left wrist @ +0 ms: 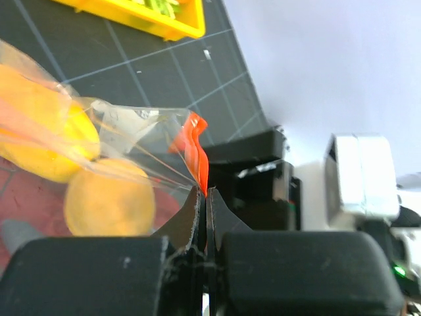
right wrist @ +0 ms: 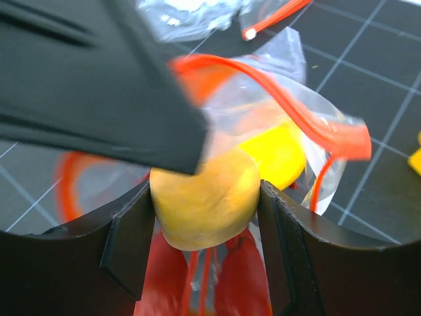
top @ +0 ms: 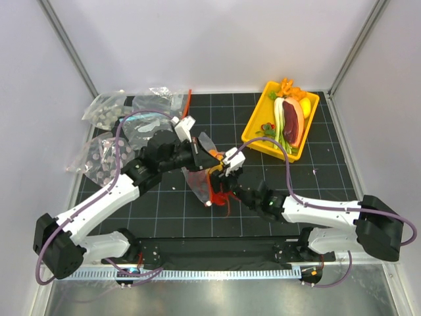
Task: Place the food in the zip-top bag and seal the zipper
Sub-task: Place the fake fruit in the zipper food storage bag.
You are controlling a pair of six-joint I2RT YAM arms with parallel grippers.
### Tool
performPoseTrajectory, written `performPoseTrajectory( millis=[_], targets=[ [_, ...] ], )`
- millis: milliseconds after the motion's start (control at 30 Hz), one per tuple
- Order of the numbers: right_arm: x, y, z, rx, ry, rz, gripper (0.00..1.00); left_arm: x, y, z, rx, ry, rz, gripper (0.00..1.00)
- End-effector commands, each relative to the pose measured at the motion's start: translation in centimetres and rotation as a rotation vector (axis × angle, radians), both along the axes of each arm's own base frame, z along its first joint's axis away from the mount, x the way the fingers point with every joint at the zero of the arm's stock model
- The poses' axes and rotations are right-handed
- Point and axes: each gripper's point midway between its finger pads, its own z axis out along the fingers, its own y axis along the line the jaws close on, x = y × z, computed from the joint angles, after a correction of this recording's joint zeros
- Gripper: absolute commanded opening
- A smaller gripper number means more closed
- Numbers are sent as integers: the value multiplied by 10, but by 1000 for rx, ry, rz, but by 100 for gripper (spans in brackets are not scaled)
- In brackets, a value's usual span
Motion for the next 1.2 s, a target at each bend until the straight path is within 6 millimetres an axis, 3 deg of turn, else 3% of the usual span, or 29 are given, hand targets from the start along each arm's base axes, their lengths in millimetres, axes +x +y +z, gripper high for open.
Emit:
performPoseTrajectory(
  millis=[0,133,267,433,500,600,700,967,1167],
  targets=[
    [12,-12,33,89,-89,-102,30,-18,-4,62,-168,-89,-66,0],
    [13,-27,46,122,-118,-149,31,-24,5,72,-189,-120,-38,0],
    [22,-34,43,83,-113,-224,34,-32,10,84,-223,-133,-49,0],
    [26,-13,26,34,-81,-182,40,-36,6,82,-233,-109,-71,0],
    [26,-4,13,2,-59,-156,54,-33,3,81,-238,-113,-76,0],
    [24,5,13,8,-50,-121,76,-29,0,75,-225,-104,-74,0],
    [18,5,23,38,-53,-84,84,-22,1,70,-209,-109,-49,0],
    [9,-15,50,101,-81,-101,84,12,22,46,-139,-133,152,0],
    [1,-24,67,132,-94,-78,82,26,35,33,-114,-117,236,0]
  ],
)
